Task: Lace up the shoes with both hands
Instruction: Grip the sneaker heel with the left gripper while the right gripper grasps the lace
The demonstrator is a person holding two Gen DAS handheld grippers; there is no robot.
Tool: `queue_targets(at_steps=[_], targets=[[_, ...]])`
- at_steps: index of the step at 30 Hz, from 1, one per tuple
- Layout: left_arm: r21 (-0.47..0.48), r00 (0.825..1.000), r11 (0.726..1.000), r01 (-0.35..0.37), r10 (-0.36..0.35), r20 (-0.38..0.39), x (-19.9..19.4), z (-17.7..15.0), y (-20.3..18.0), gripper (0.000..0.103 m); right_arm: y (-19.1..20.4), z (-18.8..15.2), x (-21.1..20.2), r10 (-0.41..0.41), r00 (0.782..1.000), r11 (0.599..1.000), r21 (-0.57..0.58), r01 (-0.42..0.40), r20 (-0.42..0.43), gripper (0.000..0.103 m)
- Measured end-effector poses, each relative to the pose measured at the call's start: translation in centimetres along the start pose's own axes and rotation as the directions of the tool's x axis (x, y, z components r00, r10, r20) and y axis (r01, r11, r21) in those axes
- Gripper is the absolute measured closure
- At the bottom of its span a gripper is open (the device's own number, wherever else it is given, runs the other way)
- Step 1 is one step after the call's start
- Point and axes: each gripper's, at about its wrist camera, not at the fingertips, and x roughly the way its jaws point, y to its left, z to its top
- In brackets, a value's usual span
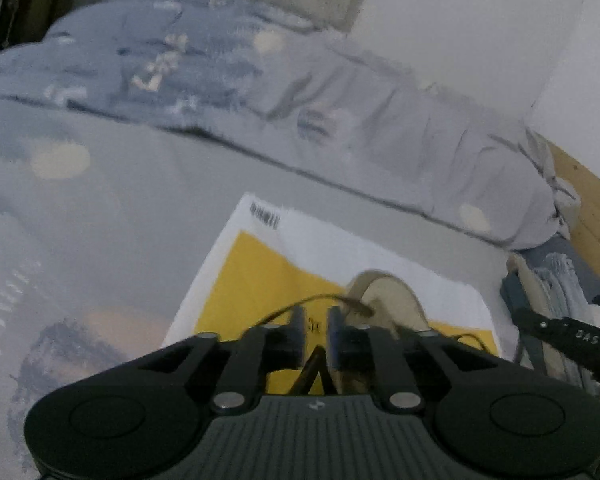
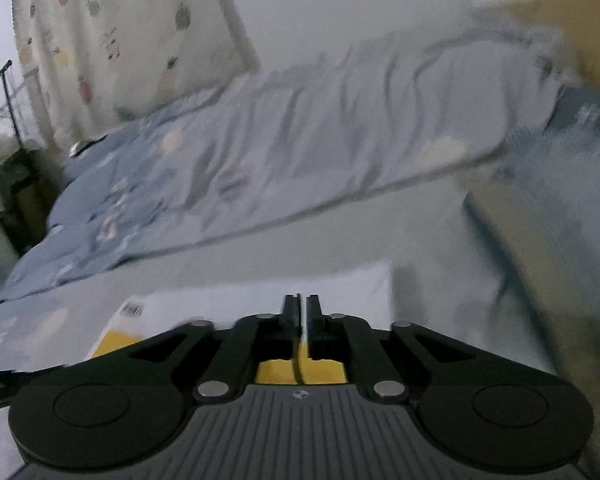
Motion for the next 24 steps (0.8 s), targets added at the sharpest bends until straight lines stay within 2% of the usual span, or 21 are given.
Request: queue_targets(at_steps=[2, 4, 7, 9, 11, 15, 17, 20, 21, 24], targets=[[-0.022, 1.000, 0.999, 0.026, -0.025, 0.018, -0.3, 0.1, 0.1, 0.067, 0.0, 0.1, 0.4, -0.010, 1.000, 0.999, 0.036, 0.010, -0.002, 0.068], [-0.031, 0.996, 0.996, 0.082, -0.081, 0.045, -1.1, 0.1, 0.0, 0.056, -0.2, 0.3, 0.4, 0.024, 1.000, 0.998, 0.065, -0.025, 0.017, 0.066], [0.012, 0.989, 0.991, 0.133, -0.133, 0.058, -1.9, 0.0, -0.5, 0.054, -0.4, 0.9, -0.2, 0.081, 0.995, 0.990, 0.109, -0.087, 0.061, 0.055], [0.045, 0.990, 0.990, 0.133, -0.135, 0.046, -1.7, -0.2, -0.9, 0.054, -1.0, 0.9, -0.4, 0.109, 0.990, 0.980, 0.160, -0.122, 0.088, 0.044], [0.085, 0.992, 0.989, 0.119, -0.122, 0.026, -1.2, -0.5, -1.3, 0.054, -1.5, 1.0, -0.7, 0.126, 0.986, 0.967, 0.208, -0.146, 0.109, 0.039], [0.142, 0.997, 0.986, 0.083, -0.083, -0.008, -0.3, -1.1, -1.9, 0.056, -1.6, 1.5, -1.1, 0.144, 0.983, 0.954, 0.246, -0.169, 0.116, 0.039], [0.138, 0.998, 0.988, 0.064, -0.062, -0.022, 0.0, -1.3, -2.0, 0.061, -1.0, 1.3, -0.9, 0.186, 0.978, 0.944, 0.261, -0.204, 0.091, 0.039], [0.110, 0.998, 0.992, 0.062, -0.058, -0.038, 0.2, -1.8, -2.0, 0.077, 0.4, 0.6, -0.6, 0.241, 0.970, 0.936, 0.259, -0.238, 0.023, 0.039], [0.102, 0.998, 0.993, 0.056, -0.052, -0.041, 0.2, -2.0, -2.2, 0.087, 0.8, 0.4, -0.5, 0.257, 0.966, 0.933, 0.259, -0.248, 0.000, 0.041], [0.088, 1.000, 0.996, -0.006, 0.008, -0.021, -0.1, -3.0, -3.1, 0.091, 1.9, -0.2, -0.4, 0.298, 0.953, 0.926, 0.257, -0.276, -0.053, 0.048]])
